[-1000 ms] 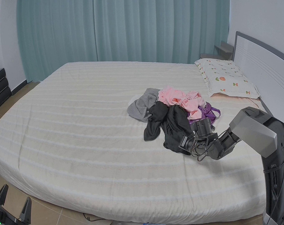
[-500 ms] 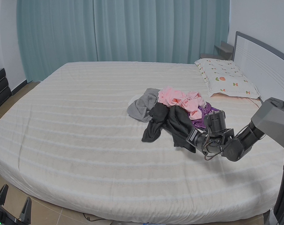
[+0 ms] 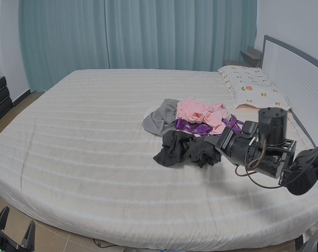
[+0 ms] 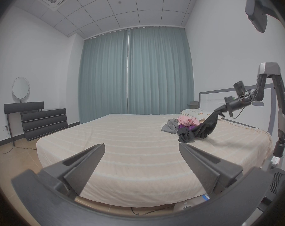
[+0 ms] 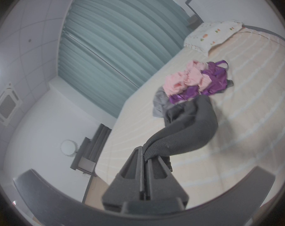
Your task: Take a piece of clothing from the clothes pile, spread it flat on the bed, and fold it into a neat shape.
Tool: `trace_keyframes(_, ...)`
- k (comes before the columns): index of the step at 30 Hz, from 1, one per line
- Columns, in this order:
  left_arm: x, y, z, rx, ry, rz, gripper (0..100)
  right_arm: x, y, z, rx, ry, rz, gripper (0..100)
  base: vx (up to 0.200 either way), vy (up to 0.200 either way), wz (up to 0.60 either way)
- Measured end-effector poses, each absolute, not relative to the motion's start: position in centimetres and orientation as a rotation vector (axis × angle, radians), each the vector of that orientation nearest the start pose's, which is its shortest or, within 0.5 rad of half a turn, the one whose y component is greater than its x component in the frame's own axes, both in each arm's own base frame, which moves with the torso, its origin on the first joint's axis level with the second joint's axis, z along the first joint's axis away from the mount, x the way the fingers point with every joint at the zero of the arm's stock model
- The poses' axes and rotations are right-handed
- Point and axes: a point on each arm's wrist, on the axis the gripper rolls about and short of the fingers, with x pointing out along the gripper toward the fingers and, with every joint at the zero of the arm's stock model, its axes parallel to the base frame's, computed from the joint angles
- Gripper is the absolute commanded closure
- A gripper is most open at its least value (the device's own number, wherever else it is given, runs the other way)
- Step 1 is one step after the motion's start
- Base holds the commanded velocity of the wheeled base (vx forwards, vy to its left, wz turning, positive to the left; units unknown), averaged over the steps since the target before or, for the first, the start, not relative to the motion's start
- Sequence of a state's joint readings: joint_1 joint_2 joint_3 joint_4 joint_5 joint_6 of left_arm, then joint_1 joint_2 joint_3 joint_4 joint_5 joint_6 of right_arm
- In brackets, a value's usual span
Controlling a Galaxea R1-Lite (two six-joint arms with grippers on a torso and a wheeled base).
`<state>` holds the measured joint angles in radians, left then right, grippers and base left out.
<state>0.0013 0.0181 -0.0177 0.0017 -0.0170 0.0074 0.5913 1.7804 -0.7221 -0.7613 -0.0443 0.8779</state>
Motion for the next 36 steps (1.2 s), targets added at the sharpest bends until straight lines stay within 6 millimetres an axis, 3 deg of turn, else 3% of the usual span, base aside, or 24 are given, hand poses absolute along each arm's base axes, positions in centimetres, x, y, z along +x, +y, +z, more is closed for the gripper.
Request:
trace_keyframes(5,-2.3,0.0,8.1,0.008,0.002,-0.016,0,23.3,16.7,18.5,0.788,0.409,0.477,100,0.000,0.000,0.00)
trace_keyframes(8,-2.3,0.0,8.1,0.008,0.002,-0.016,0,22.2,16.2,19.3,0.794,0.391,0.508,100,0.000,0.000,0.00)
trace_keyframes(18,-2.3,0.0,8.1,0.009,0.002,-0.016,0,20.5,15.6,19.8,0.797,0.382,0.540,100,0.000,0.000,0.00)
trace_keyframes(36,-2.3,0.0,8.1,-0.020,0.001,-0.003,0,19.8,15.4,19.6,0.804,0.361,0.558,100,0.000,0.000,0.00)
